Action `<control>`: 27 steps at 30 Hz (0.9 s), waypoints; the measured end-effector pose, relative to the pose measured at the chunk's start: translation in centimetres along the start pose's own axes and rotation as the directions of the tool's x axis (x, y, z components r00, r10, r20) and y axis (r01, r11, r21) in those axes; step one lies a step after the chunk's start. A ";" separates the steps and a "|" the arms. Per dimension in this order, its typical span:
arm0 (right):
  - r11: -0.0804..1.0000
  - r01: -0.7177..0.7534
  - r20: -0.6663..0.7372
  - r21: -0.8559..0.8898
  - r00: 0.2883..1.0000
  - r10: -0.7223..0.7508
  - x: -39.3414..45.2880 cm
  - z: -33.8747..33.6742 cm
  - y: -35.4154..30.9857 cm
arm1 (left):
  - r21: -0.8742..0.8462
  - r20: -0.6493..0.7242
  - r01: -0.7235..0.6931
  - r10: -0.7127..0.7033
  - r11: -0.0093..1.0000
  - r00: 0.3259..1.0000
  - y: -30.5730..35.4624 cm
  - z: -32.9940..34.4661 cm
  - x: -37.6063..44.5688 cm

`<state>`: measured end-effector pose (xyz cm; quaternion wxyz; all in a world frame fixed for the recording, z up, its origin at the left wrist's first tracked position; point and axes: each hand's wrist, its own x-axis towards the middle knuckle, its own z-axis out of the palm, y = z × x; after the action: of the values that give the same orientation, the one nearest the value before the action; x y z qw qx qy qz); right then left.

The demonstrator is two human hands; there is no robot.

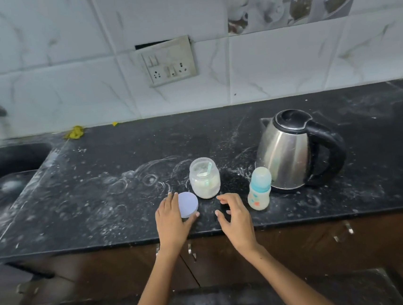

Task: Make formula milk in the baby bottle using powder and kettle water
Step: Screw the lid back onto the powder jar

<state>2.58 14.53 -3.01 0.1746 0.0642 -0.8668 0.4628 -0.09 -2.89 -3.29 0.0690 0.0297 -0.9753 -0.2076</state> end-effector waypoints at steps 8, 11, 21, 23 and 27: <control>0.994 -0.094 0.025 0.051 0.995 0.093 2.5 1.5 -0.2 | 0.012 0.131 0.046 -0.047 0.999 0.990 -1.3 -0.2 3.1; 0.939 -0.289 0.053 0.188 0.957 0.284 3.2 1.6 -0.7 | -0.189 0.033 0.039 -0.033 0.981 0.999 -1.0 -1.2 2.0; 0.289 -0.713 0.594 0.639 0.696 0.404 6.6 -0.8 -4.9 | -0.604 -0.057 -0.146 0.141 0.783 0.988 4.1 -3.8 1.7; 0.382 -0.638 0.476 0.669 0.762 0.439 7.9 -1.5 -4.8 | -0.591 -0.100 -0.176 0.144 0.787 0.984 4.3 -3.7 2.8; 0.840 -0.419 0.178 0.345 0.908 0.379 10.5 -2.9 -3.9 | -0.577 -0.021 -0.017 0.006 0.816 1.000 3.6 -2.0 5.4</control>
<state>-5.45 15.27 5.27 0.0143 -0.0620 -0.7640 0.6421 -5.23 -0.88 0.67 0.0849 0.0036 -0.8660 -0.4927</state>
